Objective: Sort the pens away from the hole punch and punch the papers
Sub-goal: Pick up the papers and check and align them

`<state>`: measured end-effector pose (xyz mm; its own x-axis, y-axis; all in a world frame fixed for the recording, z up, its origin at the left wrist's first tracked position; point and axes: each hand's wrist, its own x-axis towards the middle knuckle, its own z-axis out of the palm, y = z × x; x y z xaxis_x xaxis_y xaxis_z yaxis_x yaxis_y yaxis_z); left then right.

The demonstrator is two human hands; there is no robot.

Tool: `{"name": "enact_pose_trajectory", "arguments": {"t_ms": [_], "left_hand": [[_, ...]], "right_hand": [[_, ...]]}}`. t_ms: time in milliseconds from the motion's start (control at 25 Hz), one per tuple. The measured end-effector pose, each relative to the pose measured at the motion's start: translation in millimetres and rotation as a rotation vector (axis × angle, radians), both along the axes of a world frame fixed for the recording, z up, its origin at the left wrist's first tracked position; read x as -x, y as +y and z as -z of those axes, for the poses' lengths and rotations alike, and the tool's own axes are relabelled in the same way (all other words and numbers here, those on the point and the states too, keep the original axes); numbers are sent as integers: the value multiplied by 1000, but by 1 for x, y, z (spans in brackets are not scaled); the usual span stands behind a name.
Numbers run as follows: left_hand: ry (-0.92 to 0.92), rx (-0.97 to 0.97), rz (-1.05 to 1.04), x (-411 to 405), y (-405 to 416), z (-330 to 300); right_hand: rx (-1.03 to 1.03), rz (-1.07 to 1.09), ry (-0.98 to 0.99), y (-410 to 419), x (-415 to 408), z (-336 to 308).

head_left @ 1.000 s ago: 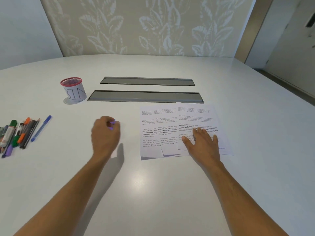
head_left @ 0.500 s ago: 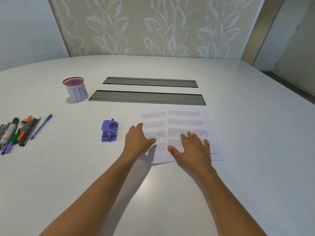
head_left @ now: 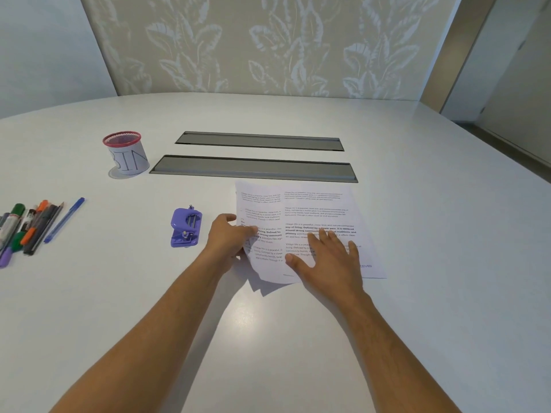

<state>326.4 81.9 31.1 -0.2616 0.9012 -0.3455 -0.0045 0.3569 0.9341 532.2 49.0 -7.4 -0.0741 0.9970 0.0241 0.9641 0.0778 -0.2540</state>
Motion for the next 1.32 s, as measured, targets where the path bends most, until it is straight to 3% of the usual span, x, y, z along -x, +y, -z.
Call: {"name": "enact_pose_trajectory", "arguments": {"t_ms": [360,640,760,880,1080,1200,1320], "left_hand": [[-25,-21,49,3,2,10],[-57,-58,210,-4,-3,9],[-18,-69,230,2,-5,11],[-24,-109,259,12,-7,11],[-89,-193,342,31,-14,0],[-104,-233,427,43,-21,-6],[-130,-281,480,50,-26,-12]], "right_hand": [[-8,-189,30,-2,11,-1],[-14,-240,55,0,13,0],[-64,-239,154,0,13,-4],[-137,-137,322,0,9,-7],[-273,212,705,10,-13,-9],[-103,353,1215,8,-26,-24],[142,243,1585,10,-39,-35]]}}
